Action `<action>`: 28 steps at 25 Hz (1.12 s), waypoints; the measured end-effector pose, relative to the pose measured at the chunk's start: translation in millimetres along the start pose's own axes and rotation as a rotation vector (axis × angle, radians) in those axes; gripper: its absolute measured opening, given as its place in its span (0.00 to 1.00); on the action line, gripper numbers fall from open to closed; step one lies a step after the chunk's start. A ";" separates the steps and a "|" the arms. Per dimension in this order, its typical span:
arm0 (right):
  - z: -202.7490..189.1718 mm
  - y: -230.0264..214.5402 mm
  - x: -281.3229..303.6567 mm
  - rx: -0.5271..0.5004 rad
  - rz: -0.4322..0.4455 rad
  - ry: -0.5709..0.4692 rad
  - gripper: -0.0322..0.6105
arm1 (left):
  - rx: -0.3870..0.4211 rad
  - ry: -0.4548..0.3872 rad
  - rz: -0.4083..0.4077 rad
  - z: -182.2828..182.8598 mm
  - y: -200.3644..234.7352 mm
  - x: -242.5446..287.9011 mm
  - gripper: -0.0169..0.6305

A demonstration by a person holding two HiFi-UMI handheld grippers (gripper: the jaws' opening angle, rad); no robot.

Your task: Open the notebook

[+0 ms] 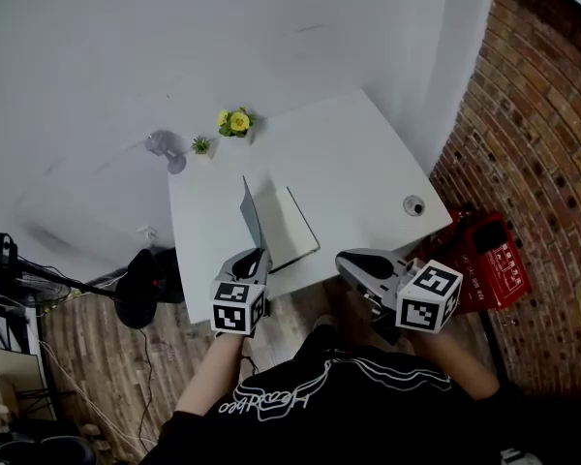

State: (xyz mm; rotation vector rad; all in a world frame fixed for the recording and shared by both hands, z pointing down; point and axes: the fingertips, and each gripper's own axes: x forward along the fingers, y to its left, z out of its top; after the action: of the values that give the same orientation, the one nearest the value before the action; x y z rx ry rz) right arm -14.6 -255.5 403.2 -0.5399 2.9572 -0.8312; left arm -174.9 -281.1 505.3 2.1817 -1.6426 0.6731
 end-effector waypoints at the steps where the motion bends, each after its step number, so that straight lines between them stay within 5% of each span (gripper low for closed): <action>1: -1.1 1.6 1.7 -0.001 0.007 0.004 0.05 | -0.008 -0.003 0.010 -1.6 3.2 -3.9 0.09; 15: -14.5 13.7 25.3 0.002 0.055 0.063 0.05 | -0.217 -0.001 0.139 -50.9 65.5 -45.6 0.10; 28: -31.0 15.9 33.6 0.020 0.064 0.101 0.05 | -0.406 0.087 0.202 -132.4 104.4 -49.7 0.14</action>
State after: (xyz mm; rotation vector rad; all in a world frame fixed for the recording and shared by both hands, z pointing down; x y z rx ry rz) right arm -54.9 -238.5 424.1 -0.4117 3.0348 -0.9071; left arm -309.0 -201.4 586.3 1.6973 -1.7864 0.4300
